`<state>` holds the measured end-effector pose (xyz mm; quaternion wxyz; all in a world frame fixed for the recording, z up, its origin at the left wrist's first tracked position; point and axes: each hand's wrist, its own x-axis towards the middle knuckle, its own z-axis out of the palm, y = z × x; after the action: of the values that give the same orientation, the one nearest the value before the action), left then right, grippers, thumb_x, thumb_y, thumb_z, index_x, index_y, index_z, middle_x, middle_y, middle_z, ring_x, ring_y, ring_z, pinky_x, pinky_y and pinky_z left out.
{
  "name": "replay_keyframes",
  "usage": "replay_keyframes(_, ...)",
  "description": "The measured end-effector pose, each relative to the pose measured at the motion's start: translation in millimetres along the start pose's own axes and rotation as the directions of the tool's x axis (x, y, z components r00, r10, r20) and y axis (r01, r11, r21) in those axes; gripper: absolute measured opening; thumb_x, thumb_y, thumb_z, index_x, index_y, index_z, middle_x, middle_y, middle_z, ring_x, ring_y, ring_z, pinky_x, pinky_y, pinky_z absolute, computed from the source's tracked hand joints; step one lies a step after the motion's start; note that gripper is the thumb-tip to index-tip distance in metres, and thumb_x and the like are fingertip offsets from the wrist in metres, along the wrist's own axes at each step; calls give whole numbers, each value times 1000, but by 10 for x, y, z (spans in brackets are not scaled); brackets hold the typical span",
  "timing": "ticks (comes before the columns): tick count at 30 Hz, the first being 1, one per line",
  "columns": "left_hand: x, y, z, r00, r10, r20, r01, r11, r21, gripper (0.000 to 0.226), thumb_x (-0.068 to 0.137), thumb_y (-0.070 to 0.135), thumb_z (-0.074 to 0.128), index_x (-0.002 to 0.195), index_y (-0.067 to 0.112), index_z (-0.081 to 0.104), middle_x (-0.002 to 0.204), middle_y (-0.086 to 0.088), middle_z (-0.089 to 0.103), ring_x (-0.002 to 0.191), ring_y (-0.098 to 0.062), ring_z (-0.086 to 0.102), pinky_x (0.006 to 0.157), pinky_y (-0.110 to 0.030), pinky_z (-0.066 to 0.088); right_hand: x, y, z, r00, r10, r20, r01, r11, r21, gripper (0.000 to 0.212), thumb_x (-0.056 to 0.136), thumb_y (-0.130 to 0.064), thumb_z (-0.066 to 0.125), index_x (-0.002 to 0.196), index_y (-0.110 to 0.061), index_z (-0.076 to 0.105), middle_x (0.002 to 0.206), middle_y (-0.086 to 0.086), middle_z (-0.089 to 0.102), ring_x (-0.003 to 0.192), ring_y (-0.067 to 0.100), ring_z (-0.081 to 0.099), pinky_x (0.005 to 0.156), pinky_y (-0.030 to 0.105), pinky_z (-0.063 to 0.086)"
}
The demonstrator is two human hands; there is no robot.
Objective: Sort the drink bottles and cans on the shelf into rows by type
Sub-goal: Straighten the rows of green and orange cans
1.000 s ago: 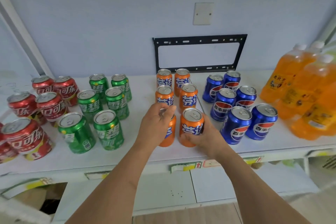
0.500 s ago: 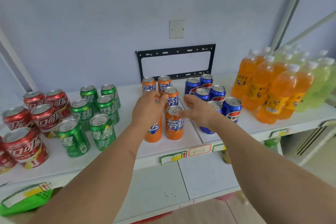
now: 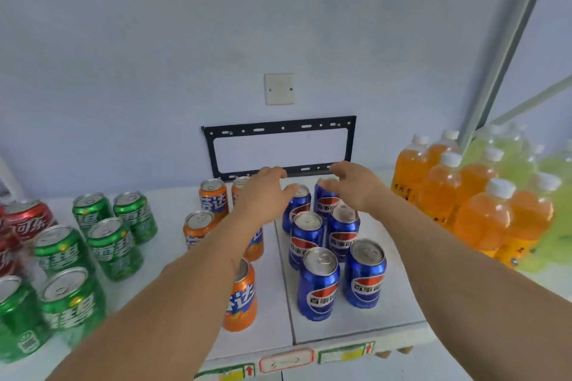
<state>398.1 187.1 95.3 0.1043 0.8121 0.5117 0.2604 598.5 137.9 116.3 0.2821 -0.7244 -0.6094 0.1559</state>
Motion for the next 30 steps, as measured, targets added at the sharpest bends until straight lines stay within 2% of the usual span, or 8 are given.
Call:
replay_keyframes(6, 454, 116, 312, 958, -183, 220, 203, 976, -73, 74, 91, 53, 59, 153, 23, 31, 159, -7, 33, 138, -26, 41, 107, -37, 37, 567, 475, 76, 988, 87, 129, -88, 996, 6, 72, 88, -45, 65, 148, -19, 36, 149, 9, 44, 129, 29, 47, 97, 36, 40)
replay_keyframes(11, 640, 74, 519, 873, -237, 426, 231, 971, 68, 89, 84, 52, 69, 155, 24, 25, 160, -6, 31, 138, -27, 40, 111, -39, 37, 814, 570, 230, 960, 73, 271, -75, 997, -3, 85, 82, -40, 72, 151, -14, 28, 149, 13, 41, 129, 30, 46, 98, 35, 40)
replay_keyframes(13, 692, 46, 547, 866, -235, 441, 207, 972, 111, 82, 83, 50, 71, 151, 24, 34, 152, -7, 43, 124, -24, 50, 97, -34, 44, 882, 574, 297, 954, 63, 292, -68, 998, 7, 86, 80, -42, 74, 150, -16, 30, 147, 12, 45, 126, 29, 48, 96, 35, 41)
replay_keyframes(15, 737, 17, 547, 869, -216, 445, 180, 976, 123, 77, 82, 50, 72, 147, 25, 39, 144, -7, 51, 112, -21, 53, 85, -30, 43, 929, 575, 348, 955, 48, 294, -54, 999, 10, 81, 78, -45, 75, 144, -16, 38, 137, 11, 53, 116, 27, 54, 90, 35, 45)
replay_keyframes(18, 778, -20, 539, 873, -218, 435, 189, 976, 110, 77, 83, 49, 72, 148, 27, 37, 143, -7, 51, 114, -23, 54, 83, -29, 42, 961, 559, 371, 956, 37, 291, -24, 999, -48, 72, 76, -49, 75, 132, -15, 45, 122, 9, 60, 95, 22, 55, 74, 31, 43)
replay_keyframes(22, 806, -47, 562, 865, -219, 452, 221, 974, 50, 78, 81, 48, 74, 147, 31, 37, 141, -6, 52, 103, -20, 56, 78, -29, 49, 944, 572, 395, 960, 50, 274, -37, 998, -54, 71, 76, -48, 76, 131, -16, 44, 119, 9, 61, 94, 21, 56, 72, 30, 44)
replay_keyframes(26, 798, -54, 569, 863, -225, 453, 229, 972, 48, 80, 82, 47, 74, 150, 30, 33, 145, -6, 49, 109, -21, 55, 82, -30, 47, 883, 540, 369, 956, 72, 283, -67, 997, -27, 76, 78, -46, 75, 138, -14, 40, 128, 11, 58, 104, 24, 57, 81, 33, 46)
replay_keyframes(30, 654, 64, 525, 864, -289, 413, 295, 954, 52, 95, 87, 49, 68, 157, 20, 12, 163, -10, 22, 139, -31, 39, 106, -39, 38, 665, 509, 272, 967, 106, 230, -133, 985, 108, 95, 78, -60, 68, 149, -15, 25, 149, 12, 39, 126, 31, 48, 89, 36, 41)
